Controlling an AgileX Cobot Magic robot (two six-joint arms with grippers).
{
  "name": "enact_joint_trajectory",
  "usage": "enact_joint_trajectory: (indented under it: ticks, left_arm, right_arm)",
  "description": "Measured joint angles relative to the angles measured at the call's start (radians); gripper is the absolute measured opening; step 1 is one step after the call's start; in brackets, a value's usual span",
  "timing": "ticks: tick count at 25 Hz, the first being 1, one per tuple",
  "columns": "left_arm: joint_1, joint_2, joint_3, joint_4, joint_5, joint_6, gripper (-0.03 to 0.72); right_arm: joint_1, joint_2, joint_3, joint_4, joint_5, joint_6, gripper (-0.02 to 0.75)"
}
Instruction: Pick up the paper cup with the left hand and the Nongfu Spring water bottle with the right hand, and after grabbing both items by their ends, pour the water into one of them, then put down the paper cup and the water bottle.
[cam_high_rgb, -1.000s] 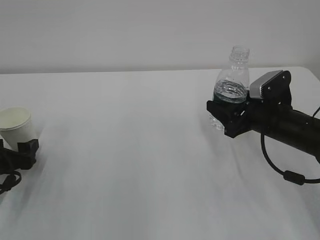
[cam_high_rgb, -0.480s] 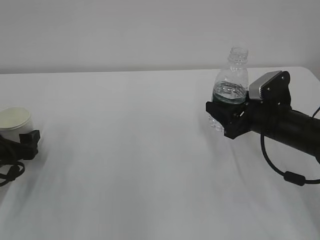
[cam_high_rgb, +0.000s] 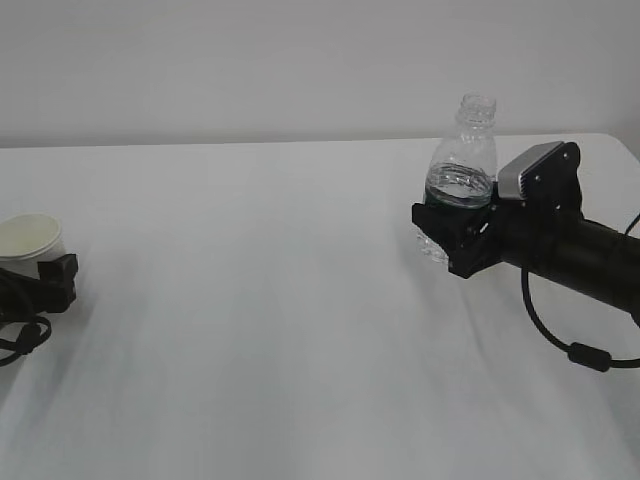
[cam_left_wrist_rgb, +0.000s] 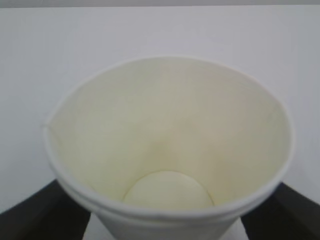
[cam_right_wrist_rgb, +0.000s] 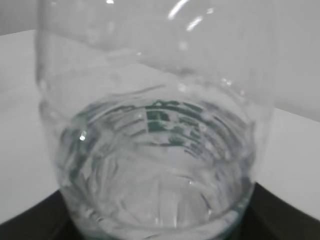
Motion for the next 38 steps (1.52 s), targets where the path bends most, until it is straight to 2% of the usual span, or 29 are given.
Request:
enact_joint_trajectory:
  ticks: [5, 12, 19, 29, 38]
  left_arm:
    - [0.0, 0.0, 0.0, -0.002, 0.0, 0.0, 0.568]
    - [0.0, 0.0, 0.0, -0.002, 0.0, 0.0, 0.526]
    - [0.0, 0.0, 0.0, 0.044, -0.002, 0.0, 0.511]
    - [0.0, -0.062, 0.0, 0.151, -0.001, -0.03, 0.509]
    - [0.0, -0.087, 0.0, 0.357, -0.001, -0.097, 0.508]
  right_arm:
    - [0.0, 0.0, 0.0, 0.0, 0.0, 0.0, 0.468]
    - [-0.001, 0.0, 0.0, 0.0, 0.0, 0.0, 0.467]
    - [-0.001, 0.0, 0.0, -0.001, 0.0, 0.0, 0.468]
    - [-0.001, 0.0, 0.0, -0.002, 0.0, 0.0, 0.467]
    - [-0.001, 0.0, 0.0, -0.005, 0.0, 0.0, 0.468]
